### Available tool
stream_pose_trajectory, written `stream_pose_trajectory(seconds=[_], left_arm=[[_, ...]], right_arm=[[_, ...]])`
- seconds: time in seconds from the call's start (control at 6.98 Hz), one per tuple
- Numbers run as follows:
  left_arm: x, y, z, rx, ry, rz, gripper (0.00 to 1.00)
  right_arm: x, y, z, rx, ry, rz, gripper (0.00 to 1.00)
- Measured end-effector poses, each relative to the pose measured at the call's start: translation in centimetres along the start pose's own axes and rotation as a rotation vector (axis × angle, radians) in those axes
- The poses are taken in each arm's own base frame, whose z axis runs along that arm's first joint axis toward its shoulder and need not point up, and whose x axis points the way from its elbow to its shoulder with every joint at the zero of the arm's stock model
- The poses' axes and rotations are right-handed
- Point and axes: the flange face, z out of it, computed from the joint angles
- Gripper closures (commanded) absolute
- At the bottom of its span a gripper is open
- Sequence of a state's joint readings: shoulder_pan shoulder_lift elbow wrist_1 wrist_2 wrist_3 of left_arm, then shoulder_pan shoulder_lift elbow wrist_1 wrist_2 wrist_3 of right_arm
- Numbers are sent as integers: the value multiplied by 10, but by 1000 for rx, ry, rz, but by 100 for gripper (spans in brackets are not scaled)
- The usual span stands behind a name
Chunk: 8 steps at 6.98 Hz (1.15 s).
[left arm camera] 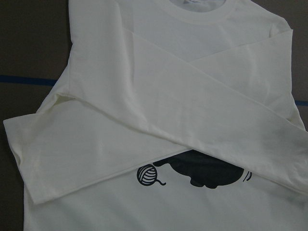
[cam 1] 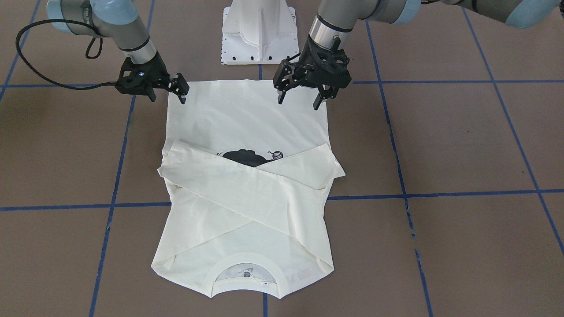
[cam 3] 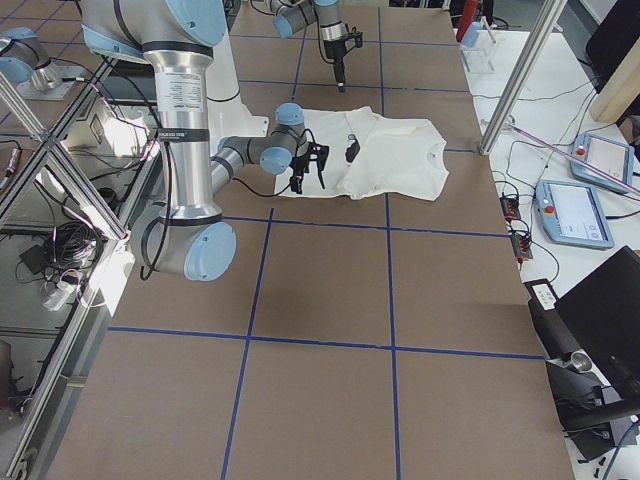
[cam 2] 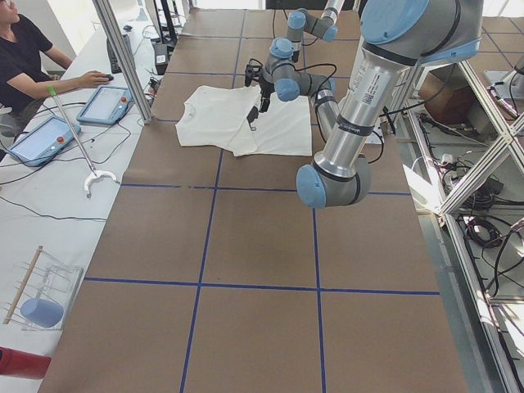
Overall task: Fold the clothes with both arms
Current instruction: 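Release the sleeve with the left gripper while the right gripper moves to the hem, then lower both grippers to the hem corners nearest the robot and grasp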
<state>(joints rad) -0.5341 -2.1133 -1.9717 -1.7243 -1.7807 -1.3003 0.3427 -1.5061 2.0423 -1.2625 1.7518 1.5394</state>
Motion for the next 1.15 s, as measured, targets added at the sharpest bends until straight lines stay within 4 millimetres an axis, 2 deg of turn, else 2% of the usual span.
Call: stream_pose_trajectory(seconds=[0.14,0.29,0.43,0.72,0.86,1.15], left_arm=[[-2,0,-2,1,0,0,0],[-2,0,-3,3,2,0,0],[-1,1,-6,5,7,1,0],[-1,0,-11,10,14,2,0],[-1,0,-12,11,17,2,0],[-5,0,-11,10,13,0,0]], right_arm=[[5,19,9,-13,19,-4,0],[10,30,15,-26,33,-9,1],[14,35,18,-38,42,-11,14],[15,39,19,-59,46,-13,83],[14,40,19,-68,45,-13,100],[12,41,19,-74,40,-15,100]])
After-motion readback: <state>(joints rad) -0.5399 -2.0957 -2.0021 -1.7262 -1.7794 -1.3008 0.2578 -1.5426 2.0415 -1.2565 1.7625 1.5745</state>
